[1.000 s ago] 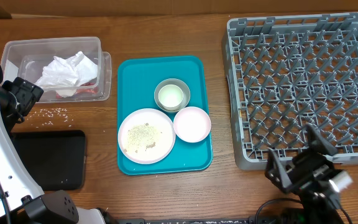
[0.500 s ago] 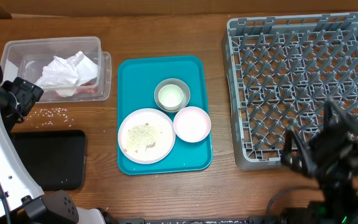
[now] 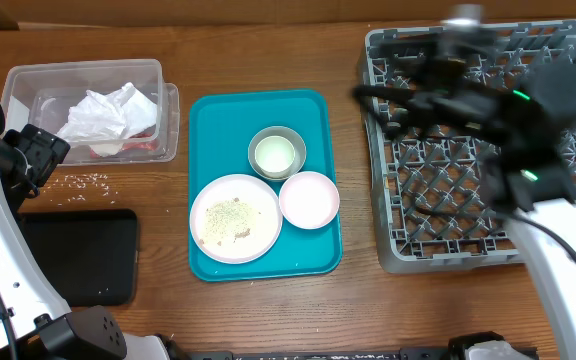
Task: Sort waste into correct bins and load items into the dishwasher
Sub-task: 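Swing the right arm over the tray toward the small bowl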
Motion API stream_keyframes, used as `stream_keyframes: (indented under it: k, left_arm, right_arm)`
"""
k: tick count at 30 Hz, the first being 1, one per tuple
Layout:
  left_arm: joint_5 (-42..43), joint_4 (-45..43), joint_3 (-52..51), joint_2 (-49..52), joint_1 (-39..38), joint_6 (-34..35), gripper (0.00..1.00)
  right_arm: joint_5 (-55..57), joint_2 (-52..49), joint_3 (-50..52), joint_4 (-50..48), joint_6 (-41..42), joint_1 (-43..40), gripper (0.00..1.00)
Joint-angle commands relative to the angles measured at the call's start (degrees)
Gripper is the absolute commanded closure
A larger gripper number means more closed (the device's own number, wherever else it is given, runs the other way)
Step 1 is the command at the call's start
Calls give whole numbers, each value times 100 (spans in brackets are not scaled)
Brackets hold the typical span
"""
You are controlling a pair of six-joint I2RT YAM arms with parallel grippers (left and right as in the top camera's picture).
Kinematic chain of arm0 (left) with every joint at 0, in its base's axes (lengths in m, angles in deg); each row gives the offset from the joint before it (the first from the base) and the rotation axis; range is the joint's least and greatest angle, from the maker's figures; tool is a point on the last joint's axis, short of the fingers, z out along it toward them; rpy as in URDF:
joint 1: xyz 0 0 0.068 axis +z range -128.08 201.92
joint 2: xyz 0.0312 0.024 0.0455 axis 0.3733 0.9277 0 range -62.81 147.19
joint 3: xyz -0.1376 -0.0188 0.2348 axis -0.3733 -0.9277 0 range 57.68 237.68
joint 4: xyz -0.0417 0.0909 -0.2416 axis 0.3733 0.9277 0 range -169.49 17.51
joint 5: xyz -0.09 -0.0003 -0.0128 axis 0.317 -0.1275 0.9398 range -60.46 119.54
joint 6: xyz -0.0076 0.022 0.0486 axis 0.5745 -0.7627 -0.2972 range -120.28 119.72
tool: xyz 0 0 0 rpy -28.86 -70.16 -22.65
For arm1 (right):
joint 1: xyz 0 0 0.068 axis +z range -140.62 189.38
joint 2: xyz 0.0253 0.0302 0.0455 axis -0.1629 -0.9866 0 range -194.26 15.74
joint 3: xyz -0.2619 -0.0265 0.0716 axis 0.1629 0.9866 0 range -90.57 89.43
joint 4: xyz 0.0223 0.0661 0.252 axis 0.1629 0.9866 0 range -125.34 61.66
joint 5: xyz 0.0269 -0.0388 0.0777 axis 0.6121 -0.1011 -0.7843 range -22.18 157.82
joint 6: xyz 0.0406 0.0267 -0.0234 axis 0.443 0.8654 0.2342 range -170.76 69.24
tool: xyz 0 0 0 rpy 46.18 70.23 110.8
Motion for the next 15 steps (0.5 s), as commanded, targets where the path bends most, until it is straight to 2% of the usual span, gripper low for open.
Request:
stream_keyframes:
  k: [1, 3, 8, 10, 12, 15]
  left_arm:
    - [-31, 11, -9, -66, 9, 96, 0]
    - [-31, 11, -9, -66, 9, 98, 0]
    - [-31, 11, -9, -66, 11, 98, 0]
    - [-31, 11, -9, -66, 11, 96, 0]
    - [-31, 11, -9, -66, 11, 98, 0]
    - [-31, 11, -9, -66, 11, 98, 0]
  right_arm:
    - [-55, -501, -232, 105, -852, 667, 0]
    - [-363, -787, -232, 129, -485, 942, 0]
    - [-127, -1373, -234, -979, 146, 1665, 0]
    - [881, -1425, -234, -793, 299, 1961, 0]
    - [2496, -1425, -243, -282, 308, 2347, 0]
    - [4323, -1429, -350, 221, 306, 2865, 0]
